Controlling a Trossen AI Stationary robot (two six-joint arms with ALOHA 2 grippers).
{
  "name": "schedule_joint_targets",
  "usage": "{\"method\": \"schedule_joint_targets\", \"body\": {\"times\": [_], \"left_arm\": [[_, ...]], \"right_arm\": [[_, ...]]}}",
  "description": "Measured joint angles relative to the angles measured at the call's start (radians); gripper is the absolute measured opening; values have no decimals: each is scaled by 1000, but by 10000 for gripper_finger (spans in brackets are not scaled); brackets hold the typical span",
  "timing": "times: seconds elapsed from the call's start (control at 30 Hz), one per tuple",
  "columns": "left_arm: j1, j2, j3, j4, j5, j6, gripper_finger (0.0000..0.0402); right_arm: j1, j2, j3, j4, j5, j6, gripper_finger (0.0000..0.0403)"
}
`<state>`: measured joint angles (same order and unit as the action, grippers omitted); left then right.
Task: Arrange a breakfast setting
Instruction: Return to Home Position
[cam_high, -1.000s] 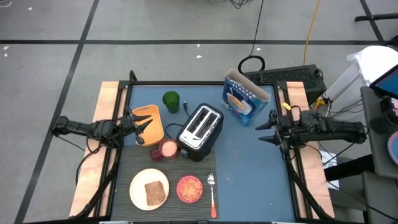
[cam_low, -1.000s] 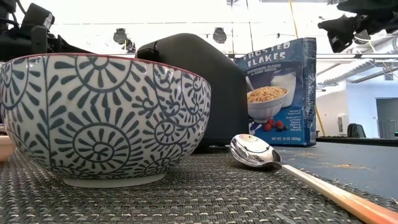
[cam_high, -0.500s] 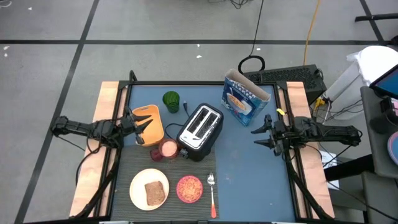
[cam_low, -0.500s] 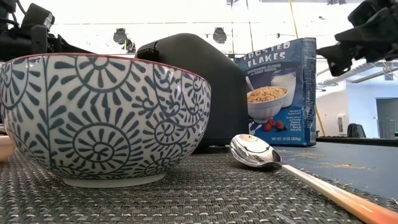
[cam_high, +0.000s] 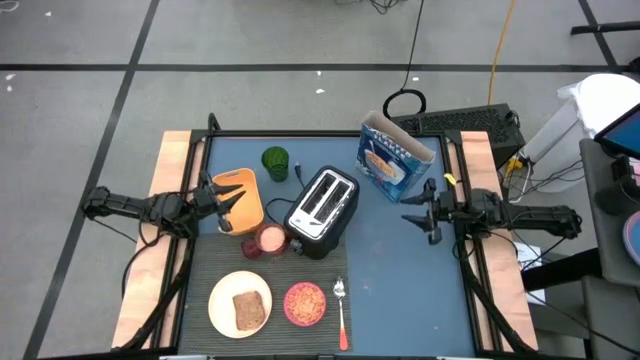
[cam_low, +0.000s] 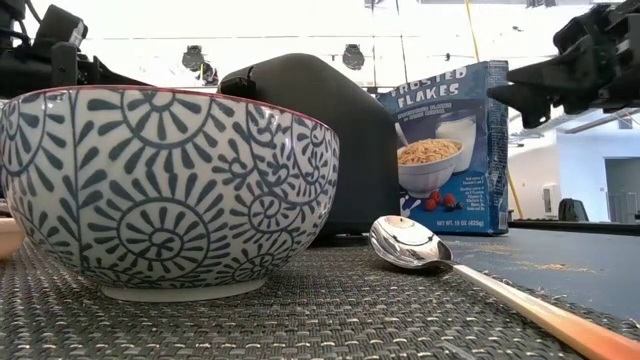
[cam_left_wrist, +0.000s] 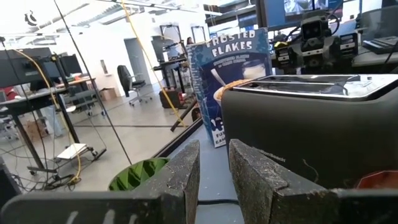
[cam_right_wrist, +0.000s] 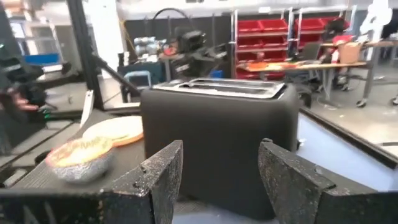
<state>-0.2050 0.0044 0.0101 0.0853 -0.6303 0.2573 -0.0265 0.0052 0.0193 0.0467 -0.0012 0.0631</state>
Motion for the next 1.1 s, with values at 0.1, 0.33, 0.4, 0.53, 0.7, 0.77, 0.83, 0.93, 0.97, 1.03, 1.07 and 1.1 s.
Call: {"method": "schedule_joint_targets", "body": {"times": [0.1,0.33,0.4,0.53,0.7,0.77,0.83,0.93,0.97,1.03,1.07,1.1], "left_arm": [[0,0,0,0,0,0,94],[0,0,0,0,0,0,94],[0,0,0,-1,0,-1,94],[0,0,0,-2,0,-2,94],[0,0,0,-2,0,-3,94],[0,0,0,-3,0,-3,94],[0,0,0,-3,0,-3,94],[0,0,0,-3,0,-3,94],[0,0,0,-3,0,-3,94],[0,0,0,-3,0,-3,94],[0,0,0,-3,0,-3,94],[0,0,0,-3,0,-3,94]], "right_arm": [[-7,1,-1,-17,3,-4,200],[-7,10,-2,-12,0,2,200],[-7,10,-2,-12,0,2,200],[-7,10,-3,-12,0,3,200],[-7,10,-3,-12,0,3,200],[-7,10,-3,-12,0,3,200],[-7,10,-4,-12,0,3,200],[-7,10,-4,-12,0,3,200],[-7,10,-4,-12,0,3,200],[-7,10,-4,-12,0,3,200],[-7,10,-4,-12,0,3,200],[-7,10,-4,-12,0,3,200]]}}
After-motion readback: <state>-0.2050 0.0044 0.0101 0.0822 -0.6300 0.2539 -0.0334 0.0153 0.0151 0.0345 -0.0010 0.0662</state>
